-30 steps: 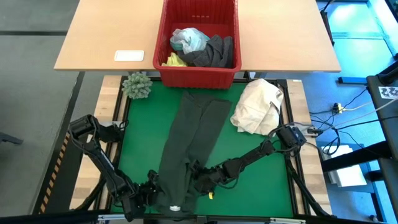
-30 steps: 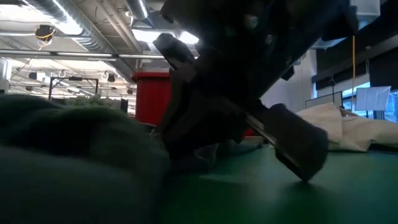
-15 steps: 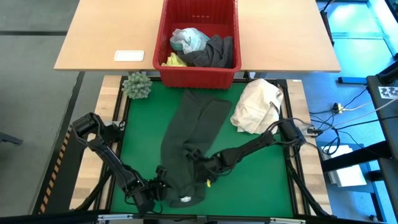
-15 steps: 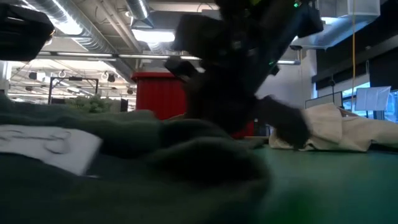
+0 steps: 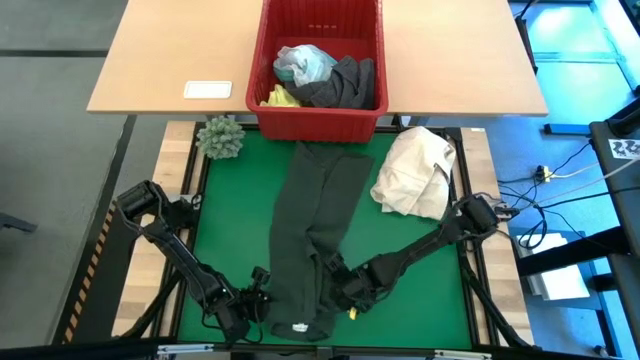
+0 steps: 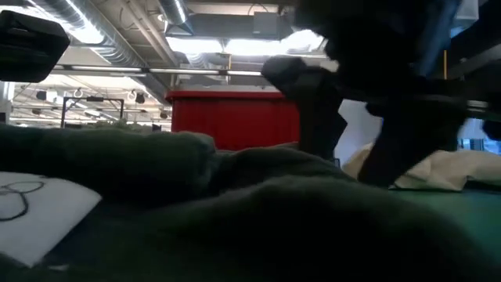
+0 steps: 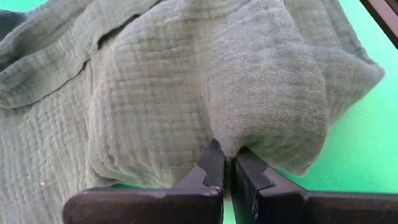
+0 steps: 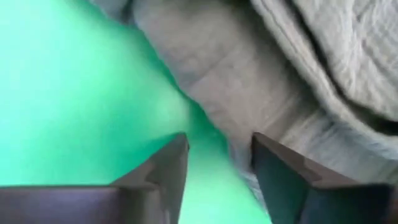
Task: Fold Laundry from Bin
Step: Fold the dark green polo
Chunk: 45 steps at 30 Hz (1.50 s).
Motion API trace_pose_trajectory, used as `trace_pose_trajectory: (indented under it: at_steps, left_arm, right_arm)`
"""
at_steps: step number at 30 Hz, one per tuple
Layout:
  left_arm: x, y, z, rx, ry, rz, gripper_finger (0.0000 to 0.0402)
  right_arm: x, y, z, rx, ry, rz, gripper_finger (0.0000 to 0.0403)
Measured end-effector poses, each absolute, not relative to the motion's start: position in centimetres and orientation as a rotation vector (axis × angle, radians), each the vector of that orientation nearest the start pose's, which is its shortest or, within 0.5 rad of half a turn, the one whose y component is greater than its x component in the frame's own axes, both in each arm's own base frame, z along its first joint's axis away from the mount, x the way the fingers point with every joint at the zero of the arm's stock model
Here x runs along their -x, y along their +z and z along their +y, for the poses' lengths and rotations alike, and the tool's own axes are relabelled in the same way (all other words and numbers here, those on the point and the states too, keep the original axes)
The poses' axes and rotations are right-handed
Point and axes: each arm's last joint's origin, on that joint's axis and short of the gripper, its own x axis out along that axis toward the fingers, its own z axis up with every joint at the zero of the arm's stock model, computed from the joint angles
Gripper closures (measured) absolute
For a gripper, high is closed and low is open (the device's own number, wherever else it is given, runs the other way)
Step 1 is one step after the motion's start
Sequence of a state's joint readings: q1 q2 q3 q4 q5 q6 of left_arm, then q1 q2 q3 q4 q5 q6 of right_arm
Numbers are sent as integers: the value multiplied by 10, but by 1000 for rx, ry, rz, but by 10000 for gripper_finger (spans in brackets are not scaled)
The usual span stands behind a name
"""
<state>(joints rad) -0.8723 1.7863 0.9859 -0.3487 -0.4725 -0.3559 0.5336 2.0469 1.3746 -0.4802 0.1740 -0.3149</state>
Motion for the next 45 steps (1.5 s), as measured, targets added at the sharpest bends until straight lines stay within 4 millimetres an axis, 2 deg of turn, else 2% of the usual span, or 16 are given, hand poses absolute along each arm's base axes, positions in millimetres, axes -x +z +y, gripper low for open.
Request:
trace_pose_trajectory:
  at_steps: [4, 8, 12, 20, 30, 33, 35, 40, 41, 45]
  left_arm:
    - [-221, 142, -243, -393, -185, 936, 401]
    - [-221, 142, -243, -394, -183, 935, 401]
    - [-222, 142, -243, -394, -179, 934, 401]
    - [-222, 142, -243, -392, -179, 934, 401]
    - [-222, 142, -243, -378, -173, 936, 401]
    - [-222, 142, -242, -378, -171, 936, 401]
    - [-222, 142, -242, -376, -168, 935, 401]
    - [-222, 142, -242, -365, -161, 934, 401]
    - [-222, 142, -242, -365, -153, 929, 401]
    - [-223, 147, -245, -387, -118, 882, 401]
  right_arm:
    - [-347, 149, 234, 717, 543, 912, 188]
    - [-340, 149, 255, 797, 518, 813, 181]
    - [-341, 143, 260, 866, 456, 774, 183]
    - [-348, 119, 268, 924, 465, 742, 185]
    - [-355, 118, 274, 913, 453, 631, 187]
    - [-357, 119, 275, 901, 452, 610, 208]
    - [-357, 119, 275, 887, 448, 609, 241]
    - [-351, 120, 281, 874, 448, 613, 375]
    - [-349, 122, 283, 877, 447, 612, 388]
    - [-341, 137, 285, 801, 331, 617, 387]
